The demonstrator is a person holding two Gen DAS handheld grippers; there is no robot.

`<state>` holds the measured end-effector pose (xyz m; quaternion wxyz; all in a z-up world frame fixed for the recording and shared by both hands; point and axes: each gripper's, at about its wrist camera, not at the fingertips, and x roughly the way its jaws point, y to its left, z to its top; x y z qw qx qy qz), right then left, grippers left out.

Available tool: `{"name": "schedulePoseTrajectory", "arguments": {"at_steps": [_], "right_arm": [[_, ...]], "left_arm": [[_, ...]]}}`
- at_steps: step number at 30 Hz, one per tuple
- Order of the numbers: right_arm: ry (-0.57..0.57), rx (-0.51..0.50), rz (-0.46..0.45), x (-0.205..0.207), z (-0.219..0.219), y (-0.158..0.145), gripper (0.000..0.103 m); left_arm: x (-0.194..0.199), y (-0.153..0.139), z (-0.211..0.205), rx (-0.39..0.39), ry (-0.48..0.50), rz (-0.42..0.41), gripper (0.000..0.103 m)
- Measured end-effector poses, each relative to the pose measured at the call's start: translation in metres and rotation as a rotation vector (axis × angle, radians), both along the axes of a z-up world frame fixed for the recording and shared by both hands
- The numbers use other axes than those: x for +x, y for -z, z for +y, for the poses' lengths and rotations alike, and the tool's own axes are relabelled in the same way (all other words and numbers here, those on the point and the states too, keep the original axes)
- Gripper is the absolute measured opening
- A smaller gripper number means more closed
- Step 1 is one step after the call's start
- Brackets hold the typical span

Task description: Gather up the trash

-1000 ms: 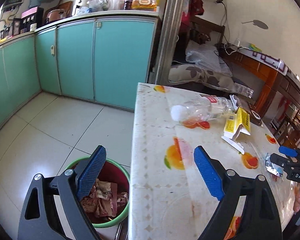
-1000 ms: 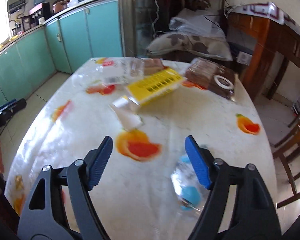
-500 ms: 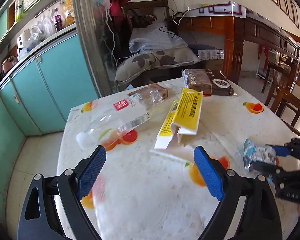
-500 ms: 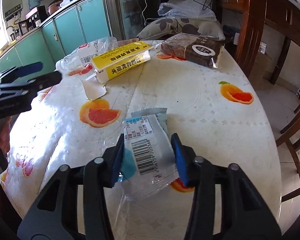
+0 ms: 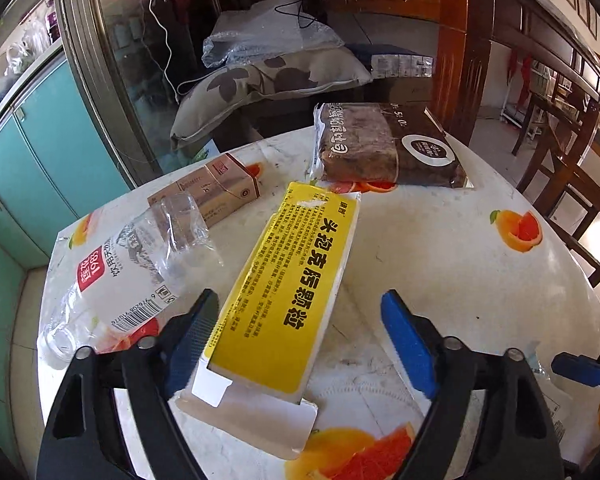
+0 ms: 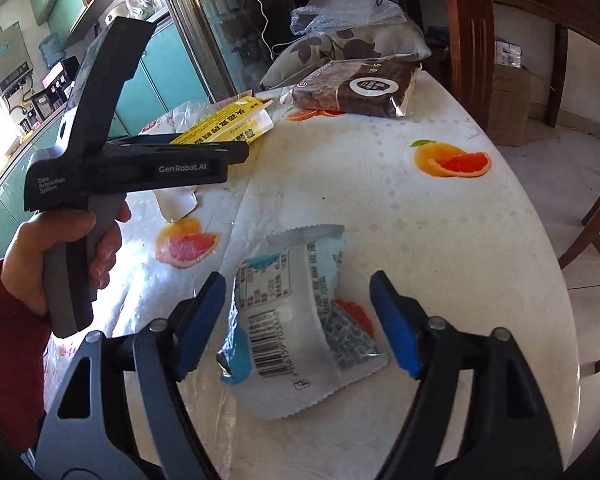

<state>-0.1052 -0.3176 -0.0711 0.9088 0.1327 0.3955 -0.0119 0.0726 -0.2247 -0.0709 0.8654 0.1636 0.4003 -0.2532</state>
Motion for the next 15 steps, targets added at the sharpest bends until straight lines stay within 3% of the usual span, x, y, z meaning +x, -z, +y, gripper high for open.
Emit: {"name": "schedulePoseTrajectory", "arguments": {"at_steps": [3,5,12,15], "right_arm": [[-0.006,0.003,0.000,-0.003,0.000,-0.002,0.073],[-0.012,-0.006,0.002,-0.004,0.002,-0.003,0.073],[-0.040,-0.037,0.048,-0.004,0.009,0.003,0.072],[-0.059,-0.083,0.060,-0.003,0.018,0.006,0.059]], "left_arm": [[0.005,0.004,-0.001,-0.015,-0.004,0.037,0.041],[0.003,0.004,0.002,-0.027,-0.008,0.036,0.036],[-0.021,-0.018,0.032,-0.108,-0.022,-0.008,0.035],[-0.037,-0.026,0.049,-0.116,-0.027,-0.046,0.036]]}}
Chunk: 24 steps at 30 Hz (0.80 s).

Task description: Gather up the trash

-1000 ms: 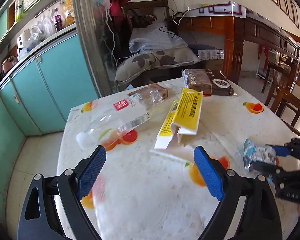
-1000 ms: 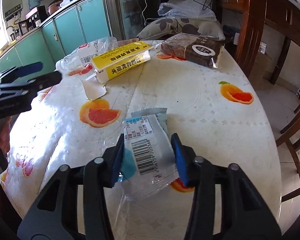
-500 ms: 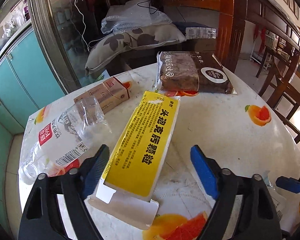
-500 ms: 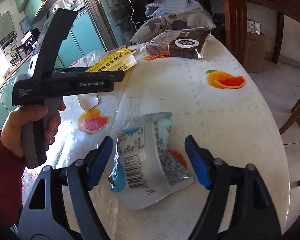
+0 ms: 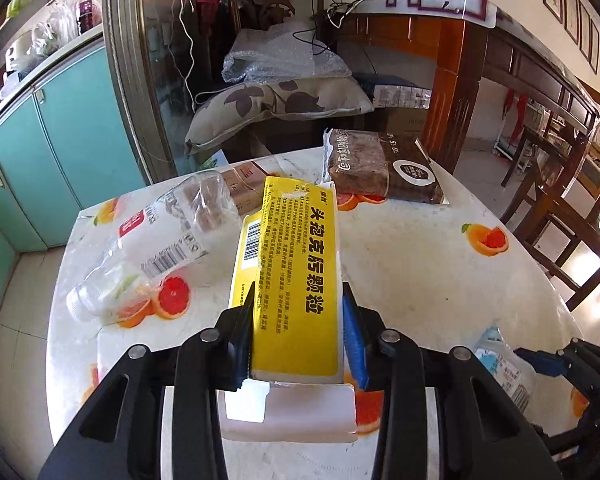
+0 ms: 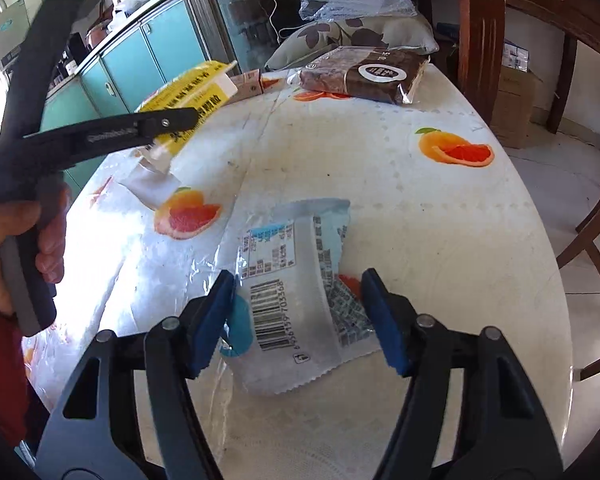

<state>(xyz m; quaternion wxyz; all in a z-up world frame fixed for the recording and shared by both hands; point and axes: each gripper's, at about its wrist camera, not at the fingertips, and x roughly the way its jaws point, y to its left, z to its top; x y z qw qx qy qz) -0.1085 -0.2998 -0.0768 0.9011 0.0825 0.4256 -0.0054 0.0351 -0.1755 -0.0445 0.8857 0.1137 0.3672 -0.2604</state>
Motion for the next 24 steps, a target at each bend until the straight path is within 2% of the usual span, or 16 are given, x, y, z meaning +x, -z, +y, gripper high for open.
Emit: {"name": "schedulePoseTrajectory", "arguments": {"at_steps": [4,10,16,18,19,21,24], "right_arm": [[-0.006,-0.006,-0.031,-0.004,0.006,-0.004,0.047],[-0.039,0.043,-0.090,-0.005,0.019,-0.016,0.045],[-0.126,0.276,-0.121,0.006,0.023,-0.024,0.046],[-0.137,0.383,-0.116,0.010,0.020,-0.021,0.060],[-0.121,0.423,-0.123,0.010,0.017,-0.020,0.076],[-0.092,0.454,-0.122,0.010,0.011,-0.019,0.077],[-0.036,0.341,-0.086,0.009,0.012,-0.019,0.077]], "left_arm": [[-0.020,-0.007,0.026,-0.007,-0.026,-0.041,0.036],[-0.040,-0.015,0.073,-0.062,-0.070,-0.050,0.036],[-0.050,-0.017,0.110,-0.061,-0.104,-0.096,0.037],[-0.049,-0.015,0.121,-0.079,-0.117,-0.089,0.037],[-0.048,-0.013,0.127,-0.090,-0.125,-0.082,0.037],[-0.046,-0.009,0.137,-0.108,-0.139,-0.069,0.037],[-0.043,-0.003,0.148,-0.110,-0.158,-0.065,0.037]]}}
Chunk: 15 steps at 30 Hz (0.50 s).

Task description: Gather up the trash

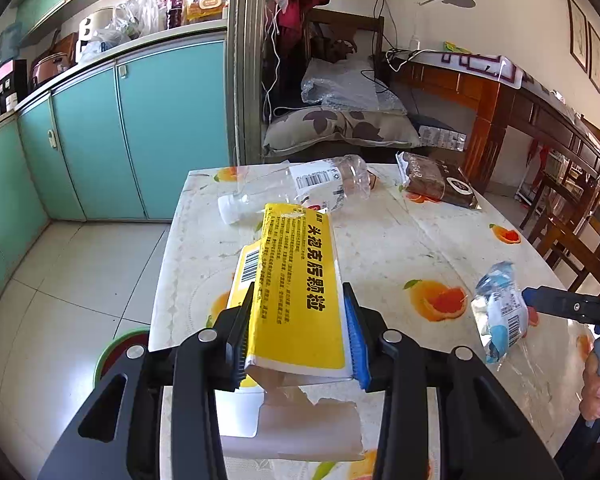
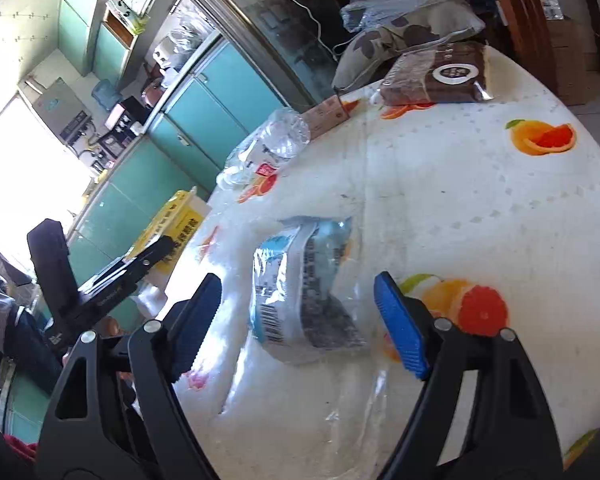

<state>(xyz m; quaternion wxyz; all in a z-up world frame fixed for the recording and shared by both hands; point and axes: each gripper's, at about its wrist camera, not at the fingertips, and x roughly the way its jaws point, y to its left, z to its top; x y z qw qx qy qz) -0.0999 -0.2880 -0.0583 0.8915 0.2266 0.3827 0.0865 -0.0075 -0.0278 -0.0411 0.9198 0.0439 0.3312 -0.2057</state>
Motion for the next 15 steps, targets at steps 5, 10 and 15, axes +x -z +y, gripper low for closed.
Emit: {"name": "schedulePoseTrajectory", "arguments": {"at_steps": [5,10,15], "right_arm": [[0.000,-0.119,0.066,0.007,0.018,0.008,0.077],[-0.029,-0.259,0.077,0.017,0.046,0.011,0.080],[-0.062,-0.385,0.094,0.019,0.066,0.020,0.046]], "left_arm": [[0.003,0.003,0.009,-0.019,-0.004,0.013,0.037],[0.000,0.003,0.009,-0.020,-0.002,0.004,0.037],[0.001,0.004,0.012,-0.024,-0.008,0.013,0.037]]}}
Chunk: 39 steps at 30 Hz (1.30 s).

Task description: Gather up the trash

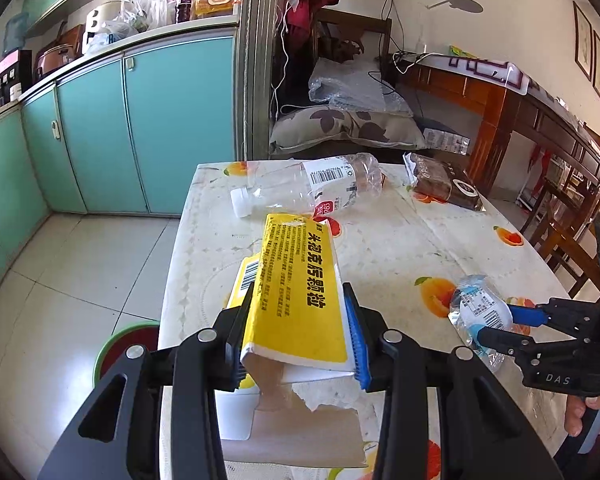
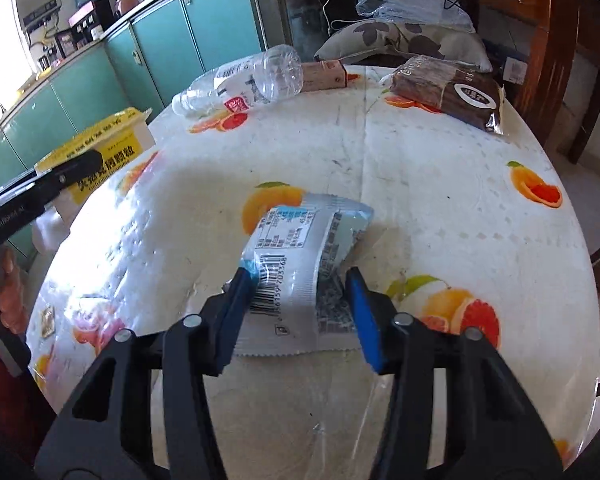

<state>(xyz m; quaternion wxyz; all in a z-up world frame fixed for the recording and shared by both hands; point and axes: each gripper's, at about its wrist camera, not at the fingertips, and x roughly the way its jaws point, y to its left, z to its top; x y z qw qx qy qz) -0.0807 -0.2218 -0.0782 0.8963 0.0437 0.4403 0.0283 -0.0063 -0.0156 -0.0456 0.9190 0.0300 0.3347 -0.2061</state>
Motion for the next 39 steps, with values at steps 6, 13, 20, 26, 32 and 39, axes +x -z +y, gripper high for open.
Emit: {"name": "schedulePoseTrajectory", "arguments": {"at_steps": [6,13,20,26,32,39], "right_arm": [[-0.005,-0.007,-0.067,-0.006,0.007,-0.019,0.040],[-0.097,0.137,-0.163,-0.008,0.017,-0.045,0.037],[-0.162,0.447,-0.135,0.004,0.006,-0.041,0.036],[-0.216,0.559,-0.146,0.007,0.008,-0.046,0.035],[-0.244,0.539,-0.150,0.013,0.019,-0.053,0.035],[-0.287,0.389,-0.170,0.020,0.055,-0.063,0.034]], "left_arm": [[0.004,0.002,0.008,-0.013,-0.020,0.013,0.037],[0.007,0.002,0.017,-0.018,-0.049,0.008,0.037],[0.010,0.001,0.028,-0.028,-0.066,0.011,0.037],[0.015,0.004,0.039,-0.033,-0.097,0.023,0.037],[0.020,0.008,0.053,-0.036,-0.131,0.036,0.037],[0.026,0.011,0.081,-0.042,-0.206,0.048,0.037]]}}
